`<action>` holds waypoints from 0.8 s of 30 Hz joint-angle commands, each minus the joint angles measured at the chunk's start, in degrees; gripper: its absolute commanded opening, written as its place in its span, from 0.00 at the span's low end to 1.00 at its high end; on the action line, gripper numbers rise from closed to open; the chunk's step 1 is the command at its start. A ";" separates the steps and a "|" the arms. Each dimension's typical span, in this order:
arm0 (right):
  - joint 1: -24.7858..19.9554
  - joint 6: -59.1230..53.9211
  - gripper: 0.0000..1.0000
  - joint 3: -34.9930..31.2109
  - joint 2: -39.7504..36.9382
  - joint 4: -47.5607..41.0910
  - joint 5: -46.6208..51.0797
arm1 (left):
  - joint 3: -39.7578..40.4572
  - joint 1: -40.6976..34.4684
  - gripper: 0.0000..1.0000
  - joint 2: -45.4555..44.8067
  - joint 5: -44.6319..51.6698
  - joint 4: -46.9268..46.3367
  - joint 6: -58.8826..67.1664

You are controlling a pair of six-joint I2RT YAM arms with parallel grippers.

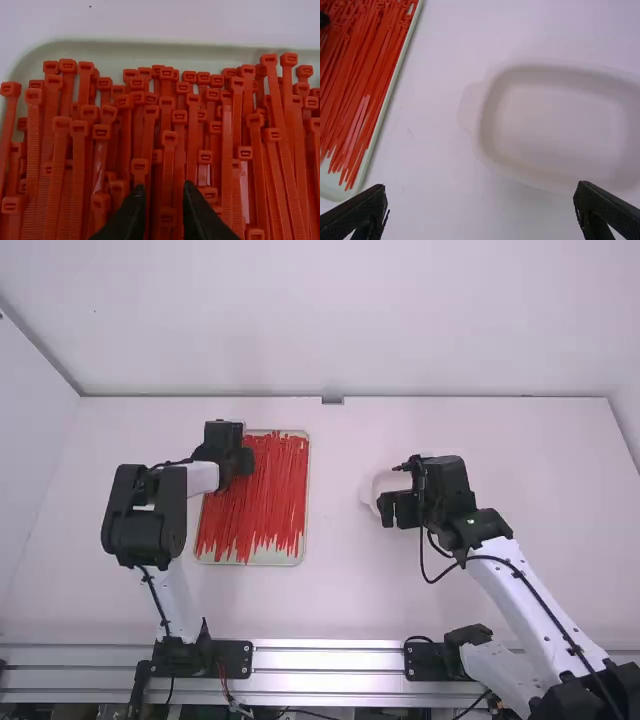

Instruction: Fasten the cable tie

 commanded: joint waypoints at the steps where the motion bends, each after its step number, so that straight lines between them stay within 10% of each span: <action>1: 0.17 -0.09 0.99 1.99 -0.83 -0.11 -0.33 | -0.85 -0.35 0.17 2.64 0.20 0.17 0.24; 24: 0.15 -0.07 0.99 1.99 -0.83 0.04 -0.35 | -0.74 -0.50 0.03 1.29 0.11 1.51 -1.38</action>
